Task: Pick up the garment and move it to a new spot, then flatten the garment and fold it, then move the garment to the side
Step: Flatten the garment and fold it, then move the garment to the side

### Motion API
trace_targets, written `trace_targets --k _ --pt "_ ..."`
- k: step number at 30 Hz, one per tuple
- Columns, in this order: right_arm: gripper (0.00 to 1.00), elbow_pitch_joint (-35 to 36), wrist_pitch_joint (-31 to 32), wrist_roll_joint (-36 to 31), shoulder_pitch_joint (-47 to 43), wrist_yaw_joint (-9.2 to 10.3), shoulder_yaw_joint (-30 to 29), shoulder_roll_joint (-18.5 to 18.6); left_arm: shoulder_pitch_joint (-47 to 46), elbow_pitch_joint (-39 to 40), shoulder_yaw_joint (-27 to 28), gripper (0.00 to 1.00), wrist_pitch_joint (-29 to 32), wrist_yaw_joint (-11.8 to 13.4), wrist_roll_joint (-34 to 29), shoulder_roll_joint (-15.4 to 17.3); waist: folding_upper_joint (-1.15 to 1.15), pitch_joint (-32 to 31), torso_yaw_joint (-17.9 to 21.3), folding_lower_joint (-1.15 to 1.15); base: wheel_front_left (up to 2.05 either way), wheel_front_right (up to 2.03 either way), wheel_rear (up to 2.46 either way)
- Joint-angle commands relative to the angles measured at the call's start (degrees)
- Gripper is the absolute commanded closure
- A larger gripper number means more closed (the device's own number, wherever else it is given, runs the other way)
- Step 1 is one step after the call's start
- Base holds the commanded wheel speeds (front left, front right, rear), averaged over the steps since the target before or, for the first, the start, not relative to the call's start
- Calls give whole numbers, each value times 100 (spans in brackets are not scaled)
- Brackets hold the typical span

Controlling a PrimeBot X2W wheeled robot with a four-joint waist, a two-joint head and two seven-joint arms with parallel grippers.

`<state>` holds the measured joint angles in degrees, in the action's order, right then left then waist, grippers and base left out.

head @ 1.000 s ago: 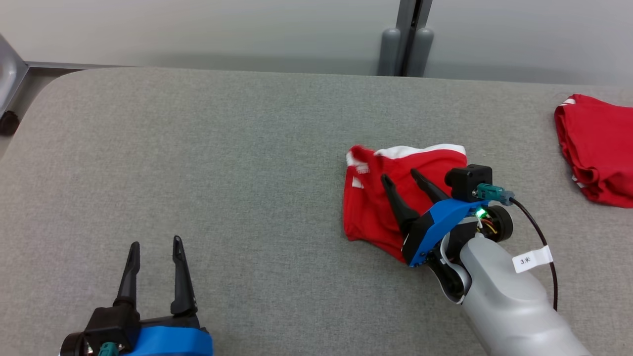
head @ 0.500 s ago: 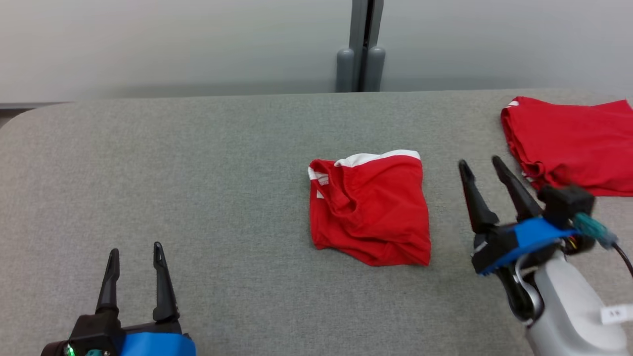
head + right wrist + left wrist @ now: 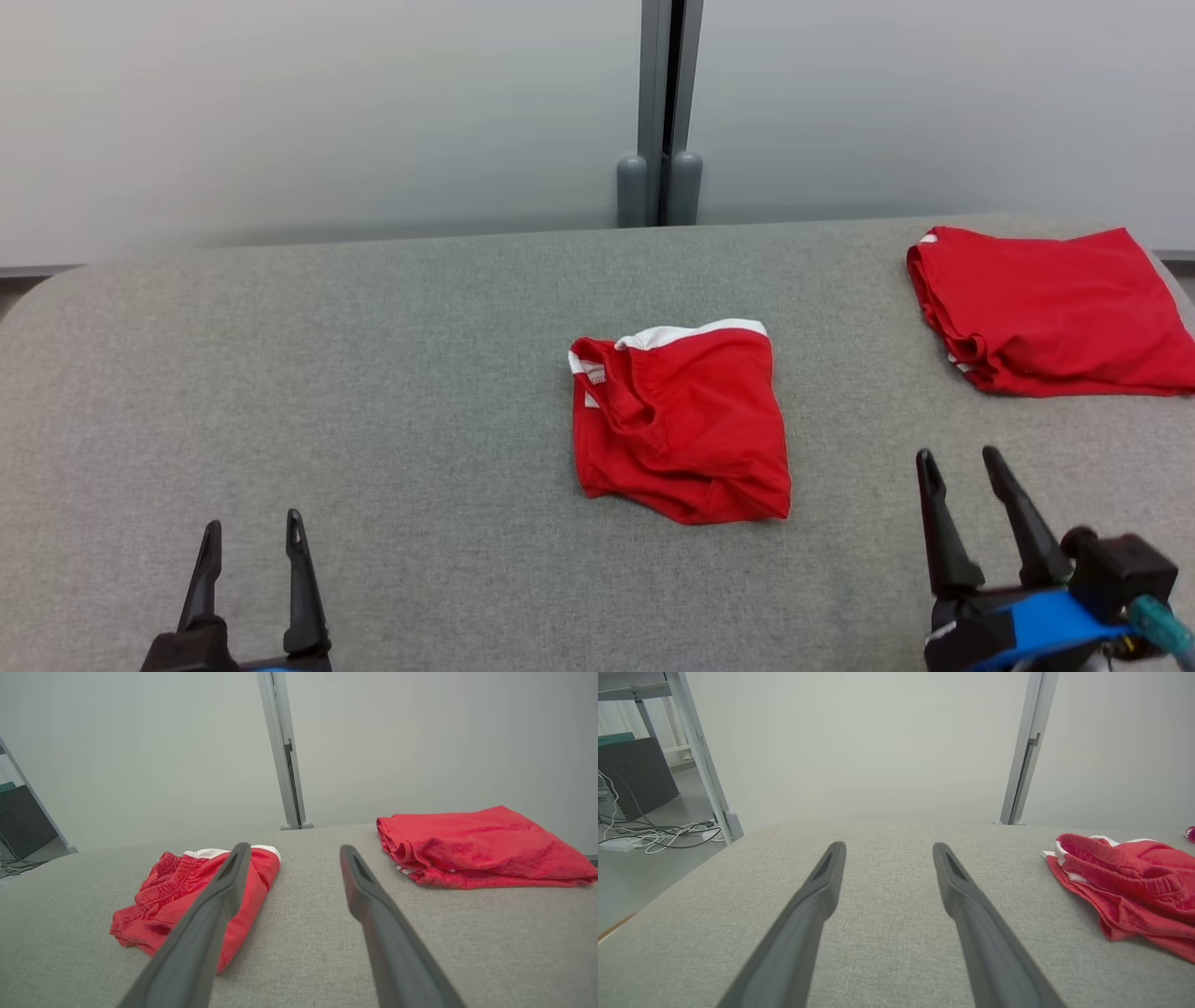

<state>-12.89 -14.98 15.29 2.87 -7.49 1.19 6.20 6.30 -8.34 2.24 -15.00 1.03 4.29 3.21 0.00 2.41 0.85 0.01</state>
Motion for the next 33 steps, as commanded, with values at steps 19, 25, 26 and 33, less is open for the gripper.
trace_targets --k 19,25,26,33 --pt "0 347 177 -549 -608 -1 -151 -304 72 4 -33 0 -24 38 -281 333 0 -314 -205 -1 0 0 0" --pt "0 354 257 -621 -584 -1 -183 -313 47 -33 -56 0 -24 59 -280 371 0 -319 -206 -1 0 0 0" --pt "0 359 262 -623 -590 -1 -188 -316 46 -42 -60 0 -24 58 -266 374 0 -317 -203 -1 0 0 0" --pt "0 351 316 -658 -605 -1 -224 -323 35 -104 -72 0 -24 47 -182 380 0 -311 -189 -1 0 0 0"
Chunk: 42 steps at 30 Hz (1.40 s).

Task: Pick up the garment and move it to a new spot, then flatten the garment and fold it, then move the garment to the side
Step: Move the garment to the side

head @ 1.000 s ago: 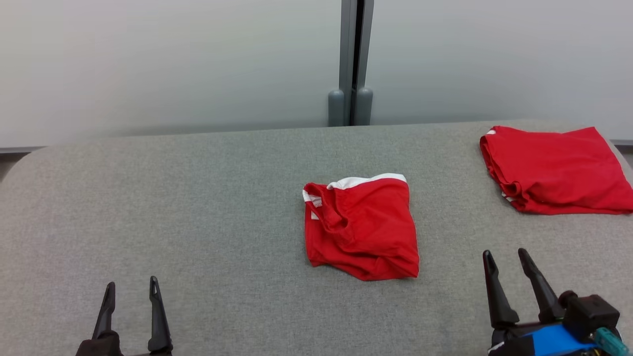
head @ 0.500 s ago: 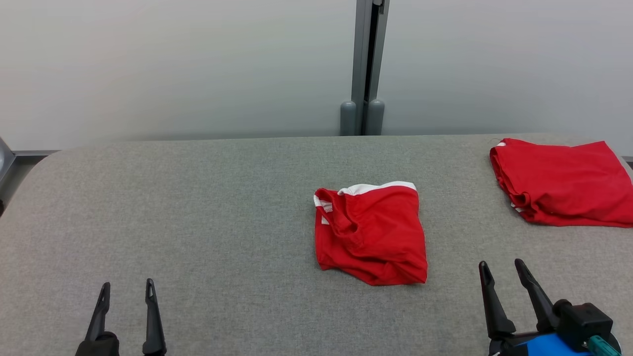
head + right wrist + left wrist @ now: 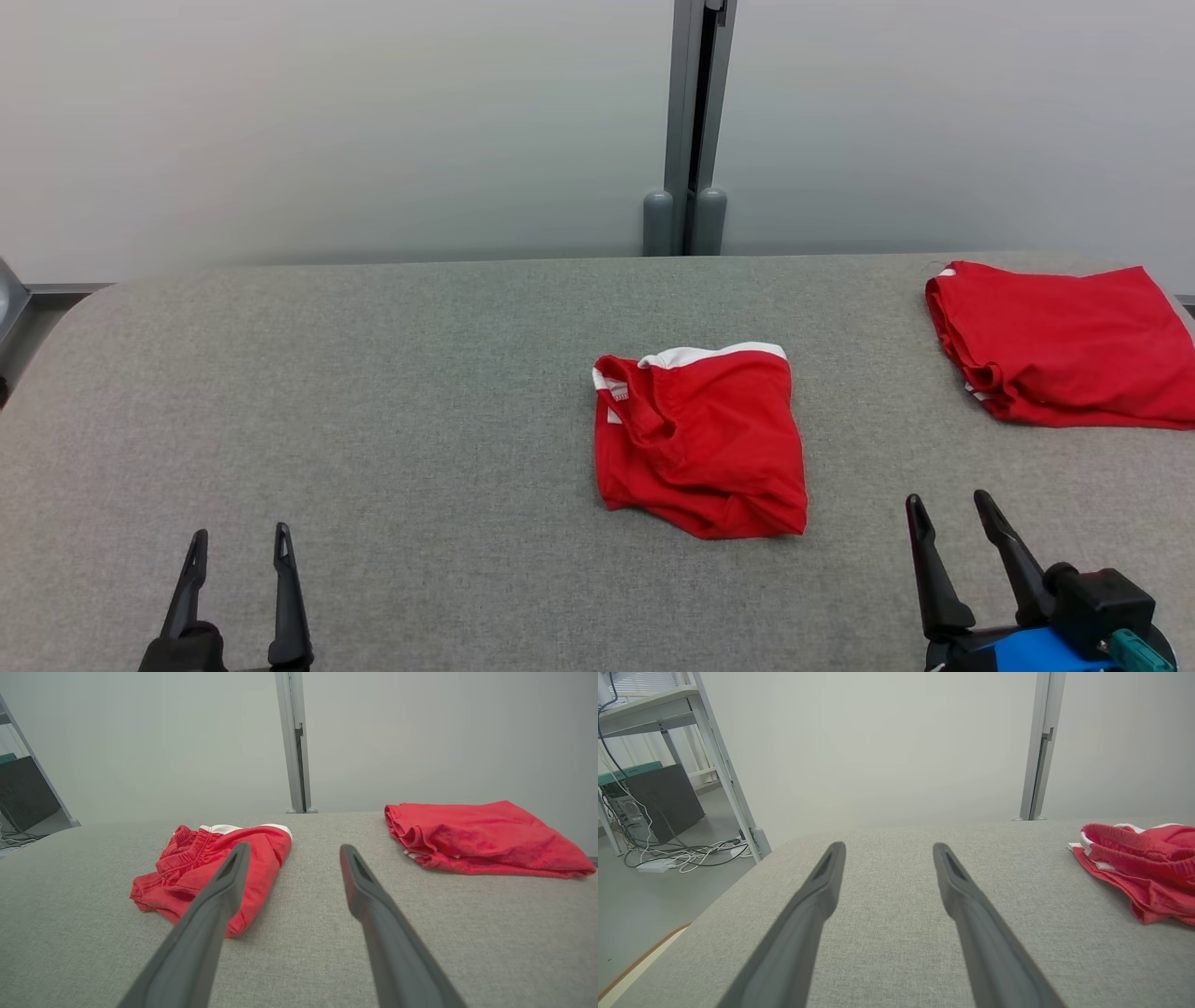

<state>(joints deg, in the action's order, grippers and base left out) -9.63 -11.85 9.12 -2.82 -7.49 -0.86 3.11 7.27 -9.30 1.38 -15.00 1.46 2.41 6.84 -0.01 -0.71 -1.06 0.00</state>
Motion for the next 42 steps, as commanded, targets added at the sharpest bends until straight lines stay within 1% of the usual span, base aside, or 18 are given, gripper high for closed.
trace_targets --k 1,14,17,21,24,27,31,36,38,40,41,42 --pt "0 25 8 -42 -36 -1 -20 -16 -59 -15 11 0 -24 1 21 16 1 1 2 0 0 0 0" --pt "0 -24 5 -40 67 -1 7 -19 -25 -4 -8 0 -24 53 141 28 1 24 21 0 0 0 0" --pt "0 -53 27 -43 419 -1 92 76 -67 37 1 0 -24 70 166 20 1 86 35 0 0 0 0" --pt "0 -233 170 32 1156 -1 284 248 -206 104 -34 0 -19 107 184 13 1 268 50 0 0 0 0" --pt "0 -569 459 113 1886 -1 466 378 -320 133 -83 0 -19 107 179 5 1 448 34 0 0 0 0" --pt "0 -1042 793 199 2549 -1 680 406 -487 149 -134 0 -19 128 166 -14 1 660 -17 0 0 0 0" --pt "0 -1867 1198 220 3245 -1 954 449 -725 125 -201 0 -19 150 175 -54 1 942 -83 0 0 0 0" --pt "0 -2894 1412 214 3785 -1 1270 534 -998 81 -312 0 -21 148 167 -88 1 1277 -182 0 0 0 0" --pt "0 -3258 1404 228 3932 -1 1337 538 -1079 78 -326 0 -22 156 165 -101 1 1377 -217 0 0 0 0" --pt "0 -3573 1364 265 3992 -1 1411 514 -1151 76 -340 0 -22 166 167 -108 1 1452 -249 0 0 0 0" --pt "0 -3573 1364 265 3992 -1 1411 514 -1151 76 -340 0 -22 166 167 -108 1 1452 -249 0 0 0 0" --pt "0 -3718 1334 307 4007 -1 1449 493 -1173 70 -348 0 -22 171 169 -113 1 1484 -260 0 0 0 0"
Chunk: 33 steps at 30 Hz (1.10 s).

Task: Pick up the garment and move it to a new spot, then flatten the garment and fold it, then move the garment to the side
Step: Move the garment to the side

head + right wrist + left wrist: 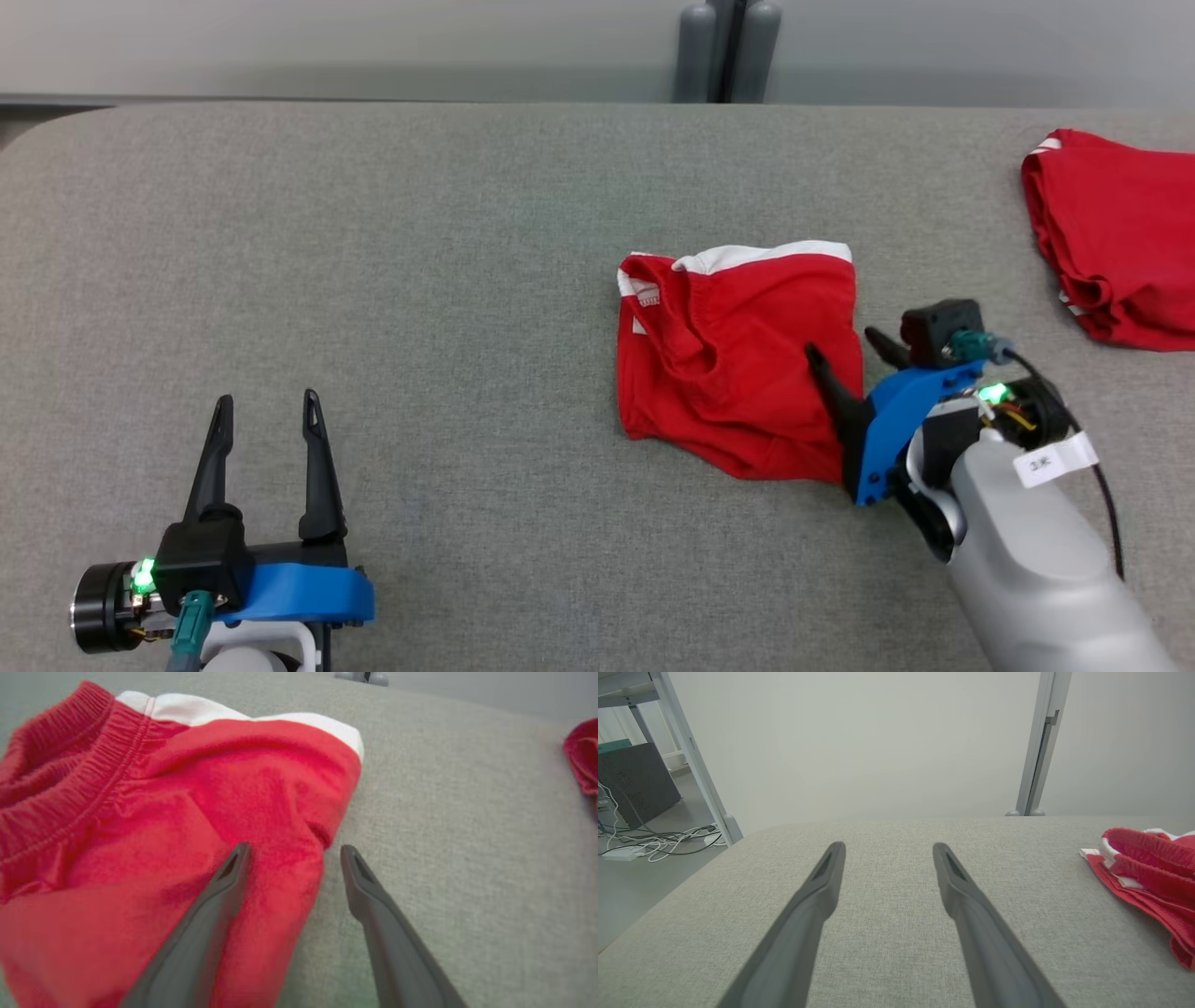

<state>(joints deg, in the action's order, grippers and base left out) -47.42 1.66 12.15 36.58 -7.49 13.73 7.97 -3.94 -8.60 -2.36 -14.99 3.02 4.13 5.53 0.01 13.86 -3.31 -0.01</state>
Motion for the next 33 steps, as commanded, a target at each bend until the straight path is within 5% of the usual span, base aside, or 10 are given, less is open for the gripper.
trace_targets --k 1,9,10,12,24,33 --pt "0 -72 -30 29 73 -1 37 -11 -77 -4 17 0 -24 20 1 9 -1 48 -42 1 0 0 0" --pt "0 -820 -63 277 16 -2 553 -180 -123 -24 1 0 -24 46 27 -27 -1 157 -23 1 0 0 0" --pt "51 -827 -148 354 19 -8 591 -222 -132 -26 -2 0 -24 47 30 -31 -1 161 -20 1 0 0 0" --pt "100 -813 -309 435 77 -9 685 -235 -151 -33 -2 0 -24 52 42 -44 -1 150 -10 1 0 0 0" --pt "100 -498 -945 241 1009 0 1600 807 -345 208 14 0 -24 11 -6 2 -1 305 311 1 0 0 0" --pt "100 145 -832 810 2104 0 2429 1946 -519 654 92 0 -25 38 -109 187 -1 983 1075 1 0 0 0"
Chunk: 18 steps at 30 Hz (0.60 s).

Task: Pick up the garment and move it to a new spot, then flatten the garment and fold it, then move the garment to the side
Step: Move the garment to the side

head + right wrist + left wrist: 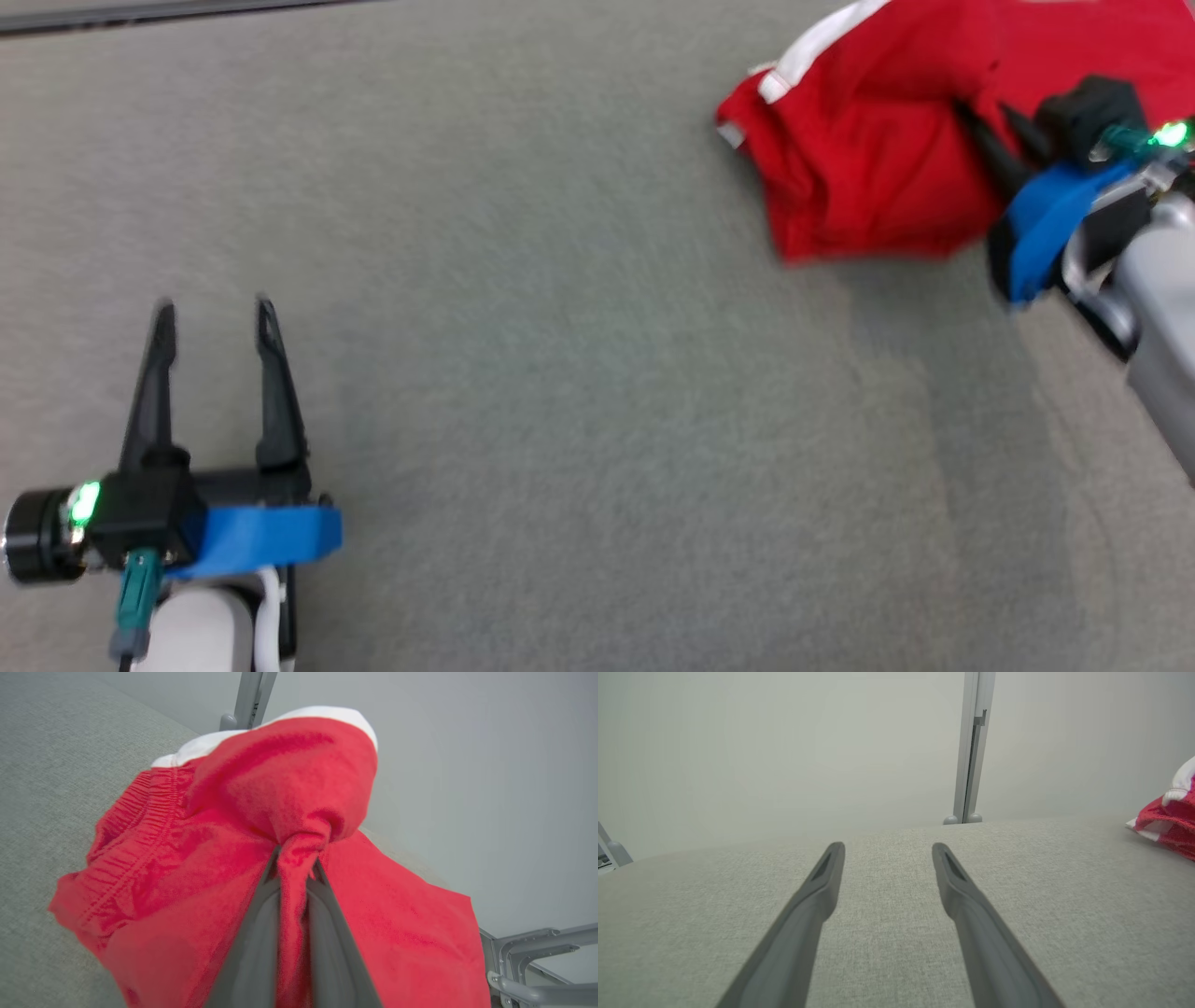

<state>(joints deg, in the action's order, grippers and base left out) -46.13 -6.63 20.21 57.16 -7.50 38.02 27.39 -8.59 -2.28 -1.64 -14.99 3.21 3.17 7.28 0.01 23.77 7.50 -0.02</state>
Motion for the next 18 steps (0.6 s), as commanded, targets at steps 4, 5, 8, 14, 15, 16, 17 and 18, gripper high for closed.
trace_targets --k 4,5,8,14,15,16,17,18 --pt "100 232 47 375 476 1 136 437 -174 311 15 0 8 51 -125 153 -1 408 382 2 0 0 0" --pt "100 263 64 489 567 1 162 528 -185 408 11 0 57 53 -169 202 -1 511 469 2 0 0 0" --pt "100 284 17 710 847 1 203 839 -274 719 9 0 190 62 -273 331 -1 778 659 2 0 0 0" --pt "100 0 24 988 1222 1 337 1197 -416 1192 -77 0 413 74 -418 442 -1 1076 709 2 0 0 0" --pt "100 -53 53 1016 1259 1 353 1231 -435 1244 -97 0 428 75 -428 446 -1 1102 687 2 0 0 0" --pt "100 -106 100 1059 1299 1 377 1271 -456 1301 -115 0 441 81 -442 456 -1 1127 666 2 0 0 0" --pt "100 -154 134 1095 1330 1 419 1292 -478 1338 -121 0 455 82 -448 464 -1 1154 645 2 0 0 0" --pt "100 -189 174 1113 1367 1 486 1323 -501 1369 -130 0 464 76 -442 465 -1 1184 619 2 0 0 0"
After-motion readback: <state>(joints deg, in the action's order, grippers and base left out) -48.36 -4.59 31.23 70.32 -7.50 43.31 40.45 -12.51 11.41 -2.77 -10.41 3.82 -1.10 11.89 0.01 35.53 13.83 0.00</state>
